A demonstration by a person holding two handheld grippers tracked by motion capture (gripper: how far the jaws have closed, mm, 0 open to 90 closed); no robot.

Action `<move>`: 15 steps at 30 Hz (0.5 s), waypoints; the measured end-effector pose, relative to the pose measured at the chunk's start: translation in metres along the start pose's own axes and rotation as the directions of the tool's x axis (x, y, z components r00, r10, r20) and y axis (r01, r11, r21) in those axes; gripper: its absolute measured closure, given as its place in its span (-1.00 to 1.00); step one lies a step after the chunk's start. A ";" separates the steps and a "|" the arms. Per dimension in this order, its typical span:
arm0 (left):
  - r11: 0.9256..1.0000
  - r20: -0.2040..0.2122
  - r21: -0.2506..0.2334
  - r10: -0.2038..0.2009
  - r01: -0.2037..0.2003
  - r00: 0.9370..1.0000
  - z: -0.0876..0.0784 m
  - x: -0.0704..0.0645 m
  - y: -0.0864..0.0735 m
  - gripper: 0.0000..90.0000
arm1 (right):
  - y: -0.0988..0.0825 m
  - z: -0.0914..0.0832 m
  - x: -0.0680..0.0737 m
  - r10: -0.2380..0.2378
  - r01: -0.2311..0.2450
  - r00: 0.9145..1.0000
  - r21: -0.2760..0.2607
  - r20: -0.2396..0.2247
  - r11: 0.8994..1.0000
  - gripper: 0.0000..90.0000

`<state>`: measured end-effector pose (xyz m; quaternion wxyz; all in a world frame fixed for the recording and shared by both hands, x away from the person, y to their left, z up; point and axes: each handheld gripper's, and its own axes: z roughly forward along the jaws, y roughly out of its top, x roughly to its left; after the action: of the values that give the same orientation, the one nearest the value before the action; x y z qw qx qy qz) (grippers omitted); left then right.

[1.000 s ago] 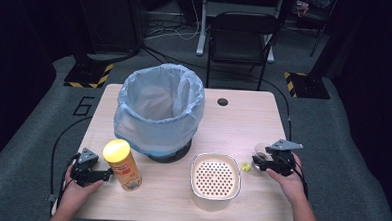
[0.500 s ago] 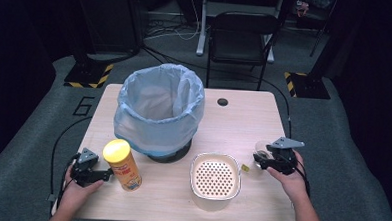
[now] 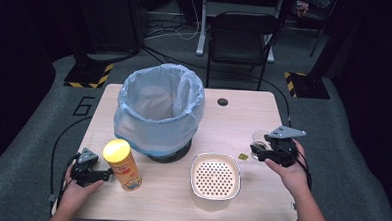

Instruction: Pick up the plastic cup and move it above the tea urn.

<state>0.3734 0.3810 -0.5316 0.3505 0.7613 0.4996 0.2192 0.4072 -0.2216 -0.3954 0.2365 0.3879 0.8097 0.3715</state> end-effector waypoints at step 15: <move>1.000 0.000 0.000 0.001 -0.001 1.000 0.000 0.000 0.000 -0.68 | 0.064 -0.042 0.035 -0.115 0.112 0.990 -0.050 -0.079 0.992 -0.23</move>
<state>0.3734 0.3811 -0.5316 0.3504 0.7615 0.4993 0.2191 0.3871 -0.1838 -0.3230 0.2328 0.3203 0.8308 0.3912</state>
